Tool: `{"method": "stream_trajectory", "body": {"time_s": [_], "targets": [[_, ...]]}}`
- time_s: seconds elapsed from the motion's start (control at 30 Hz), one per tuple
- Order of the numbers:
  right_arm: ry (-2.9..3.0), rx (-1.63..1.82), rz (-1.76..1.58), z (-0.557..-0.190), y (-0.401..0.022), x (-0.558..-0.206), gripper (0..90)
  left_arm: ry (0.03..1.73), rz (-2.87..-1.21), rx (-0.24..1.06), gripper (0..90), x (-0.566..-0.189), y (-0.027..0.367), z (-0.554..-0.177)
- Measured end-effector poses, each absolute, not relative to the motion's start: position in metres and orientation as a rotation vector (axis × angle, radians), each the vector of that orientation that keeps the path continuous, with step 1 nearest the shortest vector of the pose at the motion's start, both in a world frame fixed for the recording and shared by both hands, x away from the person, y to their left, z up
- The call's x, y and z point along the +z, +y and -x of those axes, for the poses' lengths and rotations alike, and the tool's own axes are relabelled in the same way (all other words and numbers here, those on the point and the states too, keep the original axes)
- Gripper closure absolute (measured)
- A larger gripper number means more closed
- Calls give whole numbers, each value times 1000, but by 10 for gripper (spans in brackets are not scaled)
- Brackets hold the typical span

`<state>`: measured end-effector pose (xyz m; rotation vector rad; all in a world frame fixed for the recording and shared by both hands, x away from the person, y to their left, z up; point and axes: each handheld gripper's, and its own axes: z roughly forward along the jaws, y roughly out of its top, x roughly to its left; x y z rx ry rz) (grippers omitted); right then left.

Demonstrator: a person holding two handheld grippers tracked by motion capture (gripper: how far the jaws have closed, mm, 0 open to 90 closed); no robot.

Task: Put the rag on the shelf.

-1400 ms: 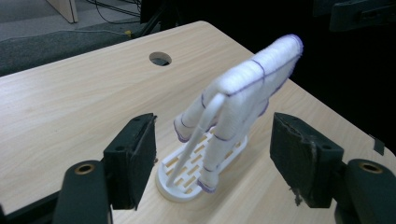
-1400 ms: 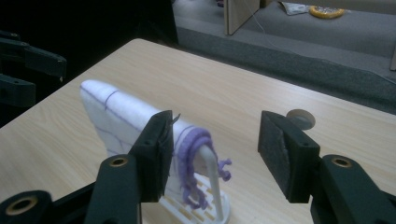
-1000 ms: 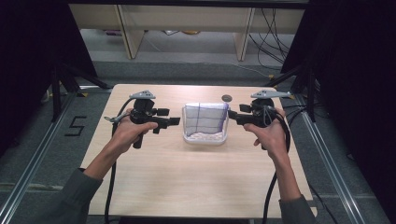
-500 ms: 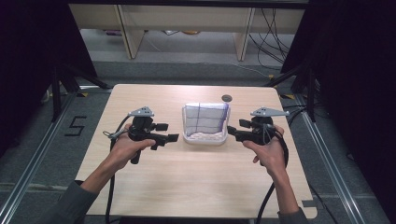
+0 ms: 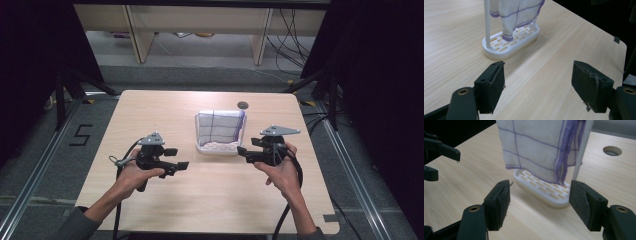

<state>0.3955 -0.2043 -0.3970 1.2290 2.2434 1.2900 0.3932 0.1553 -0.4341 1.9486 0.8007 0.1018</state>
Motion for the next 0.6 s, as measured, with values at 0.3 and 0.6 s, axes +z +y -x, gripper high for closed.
{"method": "stream_trajectory", "body": {"time_s": [0.3, 0.6], "targets": [[2277, 1251, -1205, -382, -200, -410, 332, 790, -1973, 111, 254, -442, 162, -378], [2300, 1237, -1205, -369, -197, -422, 318, 777, -1991, 114, 250, -449, 160, -368]]}}
